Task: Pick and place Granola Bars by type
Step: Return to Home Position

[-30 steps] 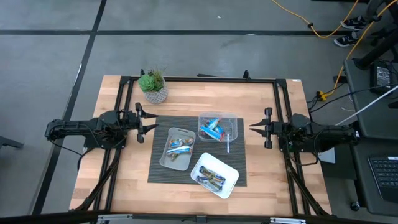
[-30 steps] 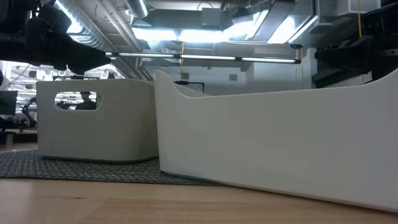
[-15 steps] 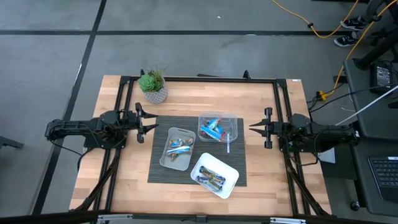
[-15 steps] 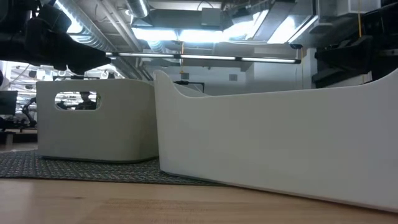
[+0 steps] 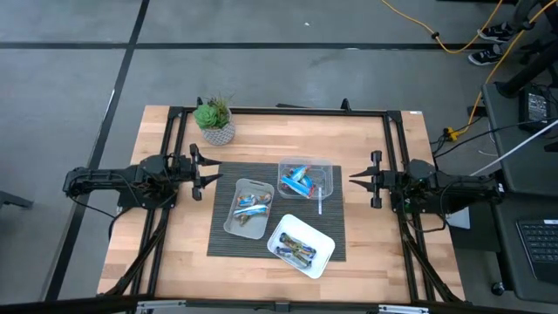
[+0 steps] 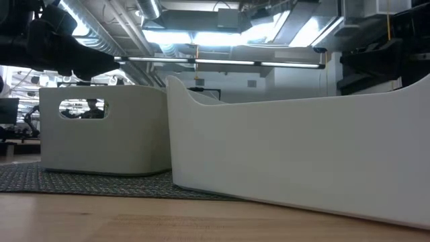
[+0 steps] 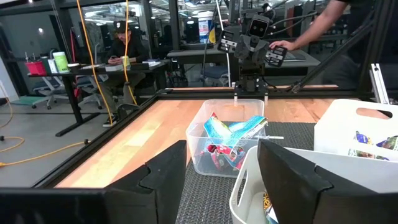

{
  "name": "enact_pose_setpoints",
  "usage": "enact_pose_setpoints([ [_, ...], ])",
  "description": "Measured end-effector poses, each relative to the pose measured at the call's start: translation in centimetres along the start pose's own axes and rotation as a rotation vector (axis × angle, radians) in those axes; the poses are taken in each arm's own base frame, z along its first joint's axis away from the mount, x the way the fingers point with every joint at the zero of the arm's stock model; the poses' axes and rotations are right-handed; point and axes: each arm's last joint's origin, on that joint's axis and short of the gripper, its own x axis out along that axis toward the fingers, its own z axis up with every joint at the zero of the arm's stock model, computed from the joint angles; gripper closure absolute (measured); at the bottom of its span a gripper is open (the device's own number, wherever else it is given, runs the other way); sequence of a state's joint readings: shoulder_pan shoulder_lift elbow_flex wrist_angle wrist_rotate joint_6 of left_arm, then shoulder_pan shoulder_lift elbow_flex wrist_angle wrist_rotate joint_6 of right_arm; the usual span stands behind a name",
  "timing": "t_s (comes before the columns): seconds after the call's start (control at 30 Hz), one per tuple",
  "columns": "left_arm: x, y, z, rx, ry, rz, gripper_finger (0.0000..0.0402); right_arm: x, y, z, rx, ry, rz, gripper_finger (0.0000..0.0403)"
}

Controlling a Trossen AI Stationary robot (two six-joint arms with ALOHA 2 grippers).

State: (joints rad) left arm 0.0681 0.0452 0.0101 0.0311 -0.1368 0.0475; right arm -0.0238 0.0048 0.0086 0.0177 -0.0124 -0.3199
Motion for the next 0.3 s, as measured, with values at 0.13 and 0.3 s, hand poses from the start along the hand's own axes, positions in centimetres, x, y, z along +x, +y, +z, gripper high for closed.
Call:
enact_pose_setpoints([
  [0.13, 0.00, 0.00, 0.00, 0.000, 0.000, 0.000, 0.0209, 0.00, 0.00, 0.00, 0.000, 0.000, 0.000, 0.0347],
  [0.3, 0.00, 0.00, 0.00, 0.000, 0.000, 0.000, 0.0213, 0.00, 0.00, 0.00, 0.000, 0.000, 0.000, 0.0347],
])
